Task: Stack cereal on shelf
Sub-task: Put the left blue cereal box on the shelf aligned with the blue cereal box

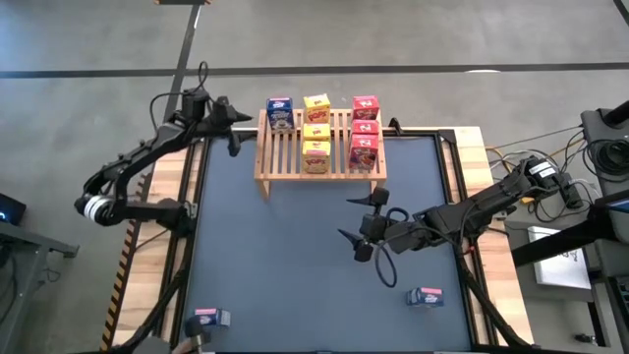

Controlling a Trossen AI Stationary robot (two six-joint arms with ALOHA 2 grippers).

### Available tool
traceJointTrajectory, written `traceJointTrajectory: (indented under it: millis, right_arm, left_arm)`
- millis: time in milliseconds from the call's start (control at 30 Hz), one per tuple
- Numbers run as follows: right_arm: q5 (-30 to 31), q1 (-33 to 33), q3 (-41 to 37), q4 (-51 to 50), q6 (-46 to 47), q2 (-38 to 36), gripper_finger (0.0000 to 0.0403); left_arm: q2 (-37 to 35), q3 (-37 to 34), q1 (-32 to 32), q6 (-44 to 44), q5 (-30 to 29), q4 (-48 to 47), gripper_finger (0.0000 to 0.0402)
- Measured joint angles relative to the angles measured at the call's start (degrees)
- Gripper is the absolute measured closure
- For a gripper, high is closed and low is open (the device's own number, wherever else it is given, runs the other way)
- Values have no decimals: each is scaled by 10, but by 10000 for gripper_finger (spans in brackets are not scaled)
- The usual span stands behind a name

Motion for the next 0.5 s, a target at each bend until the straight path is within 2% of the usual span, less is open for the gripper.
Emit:
traceJointTrajectory:
  millis: [300, 500]
  right_arm:
    - [0, 0, 0, 10, -16, 0, 35]
    - [0, 0, 0, 10, -13, 0, 35]
  left_arm:
    - [-125, 0, -23, -4, -9, -173, 158]
    - [-230, 0, -63, -54, -34, -289, 159]
